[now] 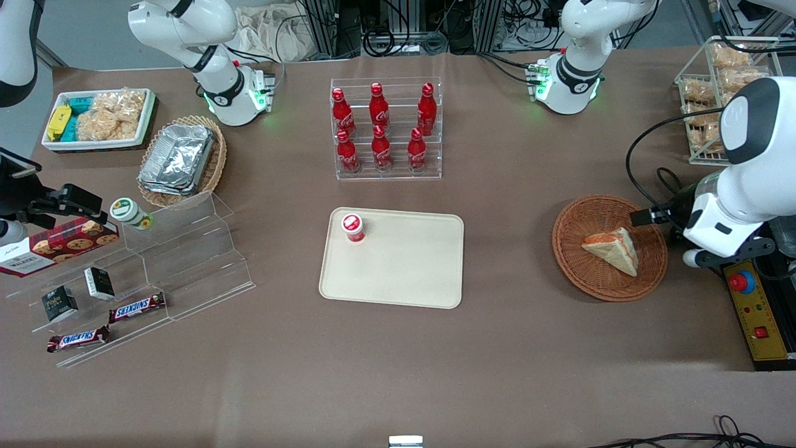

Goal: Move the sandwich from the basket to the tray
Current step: 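Move the left gripper down over the wrapped sandwich in the wicker basket, then close the left gripper on the sandwich's edge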

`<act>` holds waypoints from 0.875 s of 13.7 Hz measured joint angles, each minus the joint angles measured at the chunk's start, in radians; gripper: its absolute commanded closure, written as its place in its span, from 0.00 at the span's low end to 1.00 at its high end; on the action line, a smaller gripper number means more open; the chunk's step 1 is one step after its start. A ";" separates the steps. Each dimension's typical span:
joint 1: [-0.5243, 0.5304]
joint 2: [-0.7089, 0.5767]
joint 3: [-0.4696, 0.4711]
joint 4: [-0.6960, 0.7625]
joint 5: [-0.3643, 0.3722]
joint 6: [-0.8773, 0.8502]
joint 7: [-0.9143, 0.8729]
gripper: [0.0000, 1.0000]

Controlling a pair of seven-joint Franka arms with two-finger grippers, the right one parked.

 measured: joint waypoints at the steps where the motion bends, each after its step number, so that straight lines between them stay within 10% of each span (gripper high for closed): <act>1: 0.009 0.000 0.004 -0.031 0.000 0.042 -0.026 0.00; 12: 0.063 0.056 0.017 -0.378 0.006 0.511 -0.617 0.00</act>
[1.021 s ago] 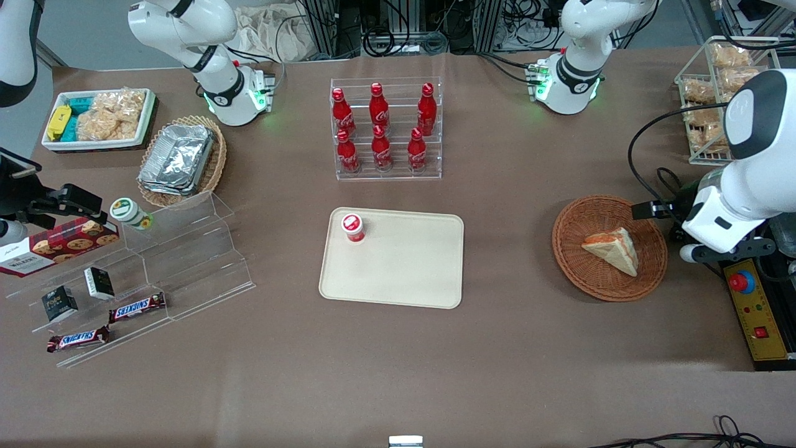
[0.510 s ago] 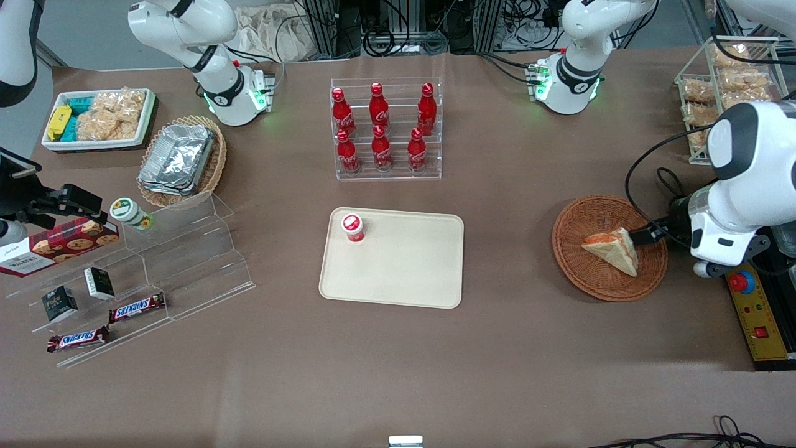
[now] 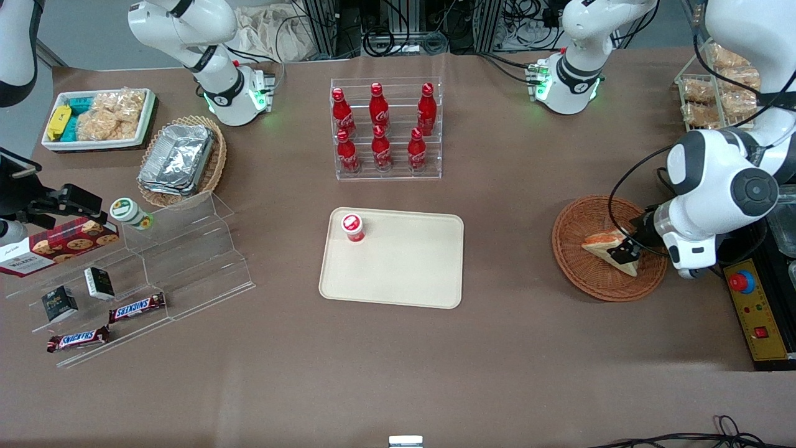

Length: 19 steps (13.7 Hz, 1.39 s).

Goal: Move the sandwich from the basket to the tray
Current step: 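Close the left gripper on the sandwich's edge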

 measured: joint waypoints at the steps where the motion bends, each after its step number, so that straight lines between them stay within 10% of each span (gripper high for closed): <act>1: 0.019 0.006 0.001 -0.019 0.000 0.026 0.000 0.00; 13: 0.048 0.062 0.001 -0.111 0.048 0.128 -0.003 0.01; 17: 0.048 0.084 0.001 -0.111 0.102 0.152 -0.016 0.88; 19: 0.048 0.089 0.000 -0.109 0.128 0.159 -0.027 1.00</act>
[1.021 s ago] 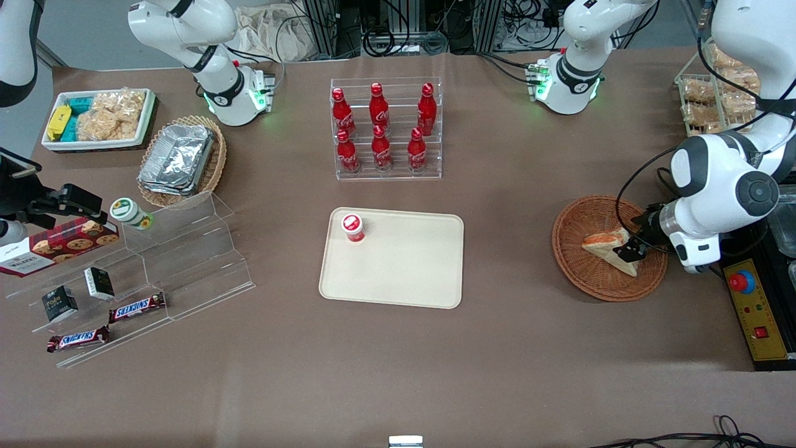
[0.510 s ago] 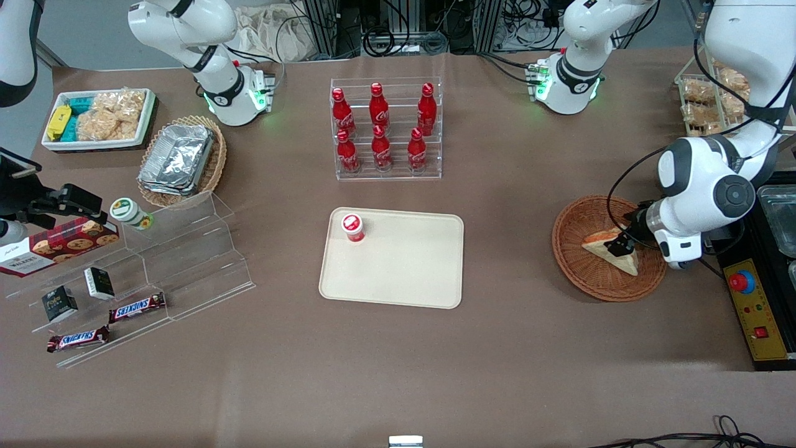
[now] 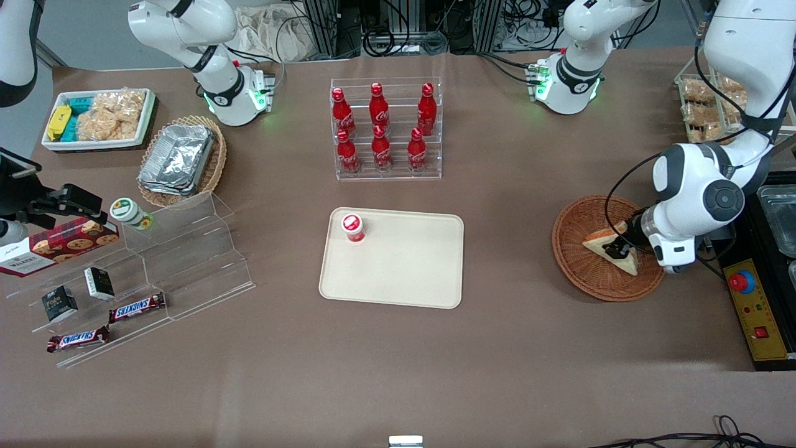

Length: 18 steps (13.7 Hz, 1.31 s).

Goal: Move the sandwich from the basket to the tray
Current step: 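Close the left gripper on the sandwich's edge, then lift the sandwich and carry it with the left gripper over the cream tray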

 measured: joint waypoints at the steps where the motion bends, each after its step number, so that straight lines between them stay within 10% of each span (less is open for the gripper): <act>1: 0.000 0.002 -0.001 0.003 0.011 0.003 -0.019 1.00; 9: -0.149 0.002 -0.017 0.318 0.026 -0.364 -0.104 1.00; 18: -0.631 0.195 -0.024 0.668 0.062 -0.557 0.125 1.00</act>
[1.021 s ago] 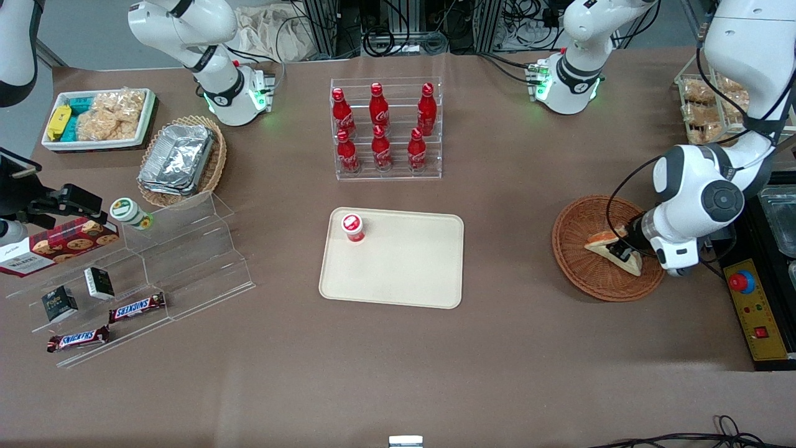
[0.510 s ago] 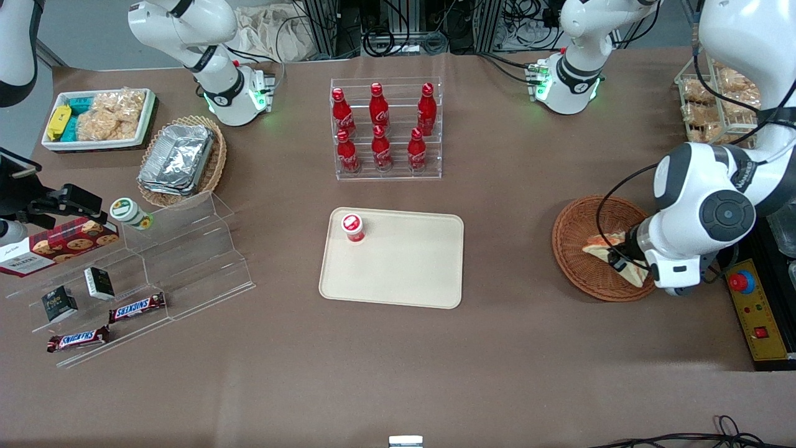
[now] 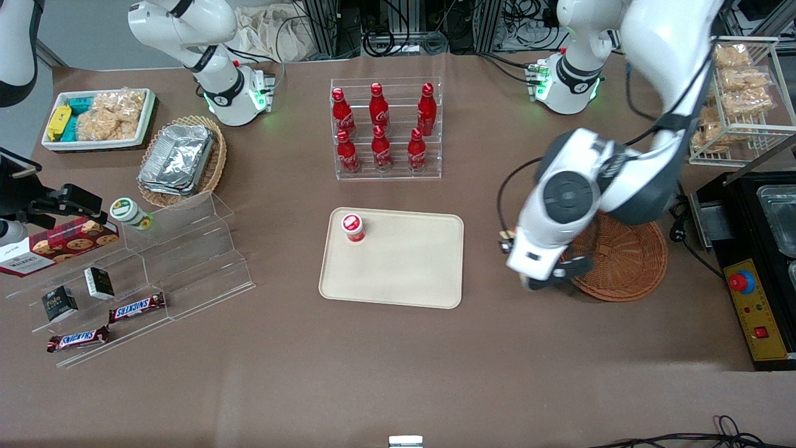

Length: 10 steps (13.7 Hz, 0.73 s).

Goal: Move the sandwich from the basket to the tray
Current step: 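Lift the sandwich and carry it with the left gripper over the cream tray, then lower the sandwich onto the tray and open the left gripper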

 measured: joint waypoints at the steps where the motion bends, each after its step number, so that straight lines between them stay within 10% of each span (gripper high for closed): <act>1: -0.046 0.054 0.001 0.034 0.017 0.007 0.011 1.00; 6: -0.194 0.275 0.005 0.118 0.163 0.141 0.020 0.95; 7: -0.200 0.300 0.006 0.124 0.180 0.169 0.023 0.63; 8: -0.202 0.316 0.006 0.128 0.189 0.192 0.028 0.07; 10: -0.202 0.332 0.008 0.135 0.193 0.204 0.035 0.00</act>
